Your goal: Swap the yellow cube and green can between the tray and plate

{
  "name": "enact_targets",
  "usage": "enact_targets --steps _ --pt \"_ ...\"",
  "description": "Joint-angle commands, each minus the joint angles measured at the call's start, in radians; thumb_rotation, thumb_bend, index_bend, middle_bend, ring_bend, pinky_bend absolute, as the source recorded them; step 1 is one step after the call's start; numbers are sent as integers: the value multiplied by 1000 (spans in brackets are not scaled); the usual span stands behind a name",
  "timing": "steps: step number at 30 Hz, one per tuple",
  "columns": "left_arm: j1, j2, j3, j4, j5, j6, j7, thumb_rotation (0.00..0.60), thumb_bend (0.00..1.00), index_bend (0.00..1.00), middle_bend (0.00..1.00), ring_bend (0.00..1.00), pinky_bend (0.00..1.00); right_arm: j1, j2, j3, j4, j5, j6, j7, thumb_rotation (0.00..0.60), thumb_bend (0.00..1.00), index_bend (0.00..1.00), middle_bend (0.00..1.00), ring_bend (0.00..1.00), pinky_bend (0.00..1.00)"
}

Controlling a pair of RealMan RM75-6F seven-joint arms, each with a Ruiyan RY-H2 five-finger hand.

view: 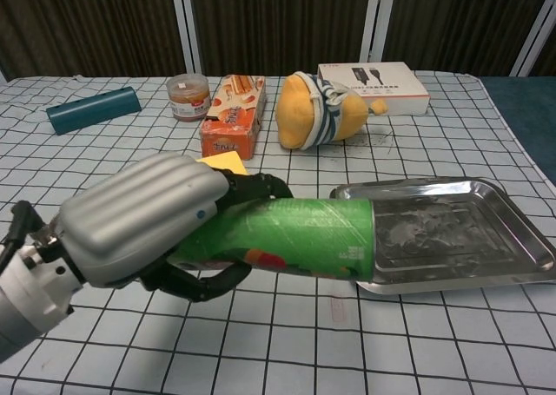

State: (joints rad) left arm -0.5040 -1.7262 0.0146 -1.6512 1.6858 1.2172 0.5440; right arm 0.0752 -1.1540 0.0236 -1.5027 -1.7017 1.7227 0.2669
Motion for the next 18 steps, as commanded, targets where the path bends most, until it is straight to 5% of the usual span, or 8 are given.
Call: enact_targets --steps 1,4,10,18 --pt "10 -53 -9 41 -28 -9 55 600 638 433 474 521 572 -1 4 1 -2 -1 -1 7 600 21 0 0 0 0" --pt "16 -73 -14 58 -50 -16 89 600 573 367 380 431 534 -5 5 1 0 -6 8 14 600 21 0 0 0 0" --pt "23 -46 -13 22 -95 -39 123 600 467 65 137 214 391 -10 2 6 9 -12 21 24 600 21 0 0 0 0" --pt "17 21 -15 -90 -212 -113 212 600 403 0 0 9 239 -10 2 9 9 -12 14 25 600 21 0 0 0 0"
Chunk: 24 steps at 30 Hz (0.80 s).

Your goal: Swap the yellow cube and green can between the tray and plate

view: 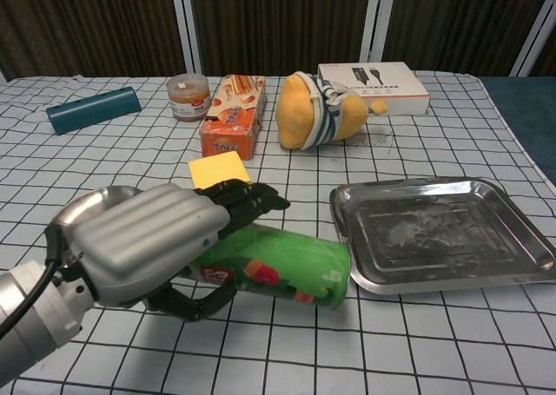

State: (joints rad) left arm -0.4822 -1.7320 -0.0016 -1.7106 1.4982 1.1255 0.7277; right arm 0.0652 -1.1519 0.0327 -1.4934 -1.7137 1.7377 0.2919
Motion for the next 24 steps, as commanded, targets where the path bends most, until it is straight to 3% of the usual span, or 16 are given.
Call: enact_targets --steps 1,9,16,21,24 --pt "-5 35 2 -39 -30 -24 38 600 397 0 0 2 223 0 0 0 -1 0 -2 0 600 21 0 0 0 0" --pt "-11 118 -16 -146 -60 -17 27 600 390 0 0 0 172 -2 -3 2 -2 -3 -2 -8 600 21 0 0 0 0" --pt "-70 127 -131 -116 -91 -19 8 600 380 0 0 0 172 2 -2 -3 -7 -8 -19 -19 600 21 0 0 0 0" --pt "-172 110 -237 -80 -319 -119 147 600 385 0 0 0 172 5 0 -11 -2 -25 -23 -15 600 21 0 0 0 0" --pt "-227 97 -272 -67 -464 -150 215 600 380 0 0 0 166 5 9 -22 -3 -40 -24 -6 600 21 0 0 0 0"
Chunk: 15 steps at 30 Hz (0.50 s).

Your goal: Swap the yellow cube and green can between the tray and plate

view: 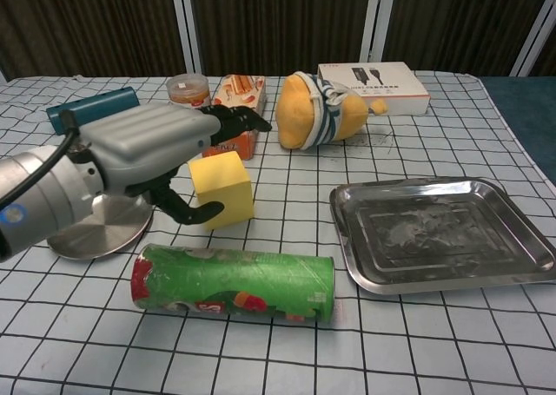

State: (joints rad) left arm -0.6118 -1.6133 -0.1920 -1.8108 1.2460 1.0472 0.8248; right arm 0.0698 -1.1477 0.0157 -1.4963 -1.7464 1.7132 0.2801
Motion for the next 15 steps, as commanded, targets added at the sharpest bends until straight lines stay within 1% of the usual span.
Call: enact_targets --steps 1,7,15 --pt "-118 -27 -89 39 -258 -74 139 600 375 0 0 0 161 -1 6 -5 3 -10 5 9 600 21 0 0 0 0" --pt "-192 -74 -92 100 -385 -73 151 600 359 0 0 0 151 1 13 -8 7 -14 5 32 600 21 0 0 0 0" --pt "-272 -123 -74 196 -492 -80 150 600 352 0 0 0 148 13 25 -9 1 -5 -25 41 600 21 0 0 0 0"
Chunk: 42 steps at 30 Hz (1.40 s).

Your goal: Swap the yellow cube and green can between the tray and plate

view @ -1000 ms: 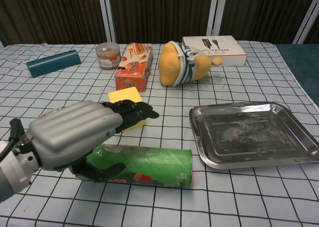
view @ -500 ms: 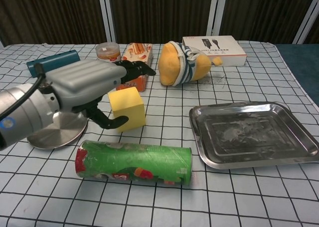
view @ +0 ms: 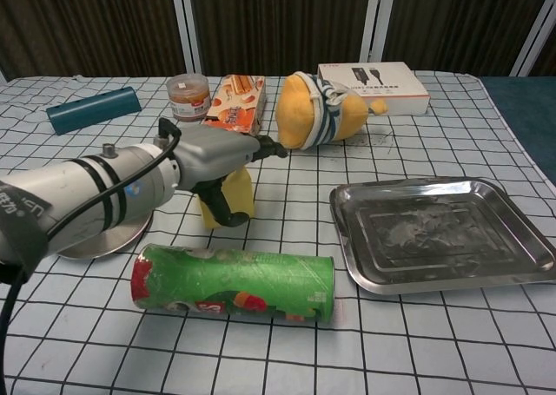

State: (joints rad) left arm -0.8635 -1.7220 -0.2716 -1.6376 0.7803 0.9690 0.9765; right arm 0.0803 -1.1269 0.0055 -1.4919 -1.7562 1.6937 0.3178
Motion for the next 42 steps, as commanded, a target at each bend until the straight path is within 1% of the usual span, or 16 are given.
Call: enact_targets --steps 1,6,14,16,18,19,20,21,23,25,26,29,33,36,40,42 --pt "-29 -19 7 39 -39 -3 -6 600 352 0 0 0 148 4 5 2 -6 7 -7 3 600 21 0 0 0 0" --pt "-65 -41 18 126 -74 -4 -20 600 351 0 0 0 148 1 6 -3 -3 -4 1 4 600 21 0 0 0 0" --pt "-76 -49 51 195 -87 20 -49 600 348 0 0 0 156 8 12 -8 -7 -3 -16 7 600 21 0 0 0 0" --pt "-76 -55 65 217 -74 27 -56 600 346 0 0 0 177 8 12 -10 -7 -7 -15 5 600 21 0 0 0 0" --pt "-72 -77 81 260 -23 66 -70 600 351 0 0 19 231 8 12 -12 -7 -10 -16 6 600 21 0 0 0 0" --pt "-68 -91 91 288 13 91 -80 600 363 0 5 68 298 8 12 -13 -7 -10 -16 5 600 21 0 0 0 0" --pt "-63 -107 100 317 51 114 -98 600 385 0 31 136 370 8 13 -13 -7 -10 -17 5 600 21 0 0 0 0" --pt "-57 -123 108 347 88 136 -119 600 404 0 60 187 421 9 13 -15 -7 -12 -18 5 600 21 0 0 0 0" --pt "-43 -155 123 413 163 170 -180 600 490 0 195 341 569 9 15 -18 -8 -15 -20 6 600 21 0 0 0 0" --pt "-33 -176 132 465 219 190 -234 600 566 22 288 434 672 10 16 -19 -8 -15 -22 7 600 21 0 0 0 0" --pt "-28 -181 134 482 237 197 -251 600 597 44 327 471 719 10 17 -19 -9 -15 -23 7 600 21 0 0 0 0" --pt "-16 -184 136 507 281 217 -283 600 655 97 403 543 800 11 17 -20 -9 -15 -25 5 600 21 0 0 0 0" --pt "13 -136 137 453 317 255 -287 600 685 121 436 574 813 11 17 -24 -11 -19 -27 1 600 21 0 0 0 0" --pt "55 -47 153 322 295 269 -225 600 683 158 441 575 813 13 18 -26 -12 -19 -30 1 600 21 0 0 0 0" --pt "122 101 205 110 247 267 -167 600 669 214 462 566 812 13 15 -26 -15 -20 -31 -5 600 21 0 0 0 0" --pt "139 158 224 38 217 250 -154 600 666 238 469 564 812 15 14 -26 -16 -19 -36 -10 600 21 0 0 0 0"
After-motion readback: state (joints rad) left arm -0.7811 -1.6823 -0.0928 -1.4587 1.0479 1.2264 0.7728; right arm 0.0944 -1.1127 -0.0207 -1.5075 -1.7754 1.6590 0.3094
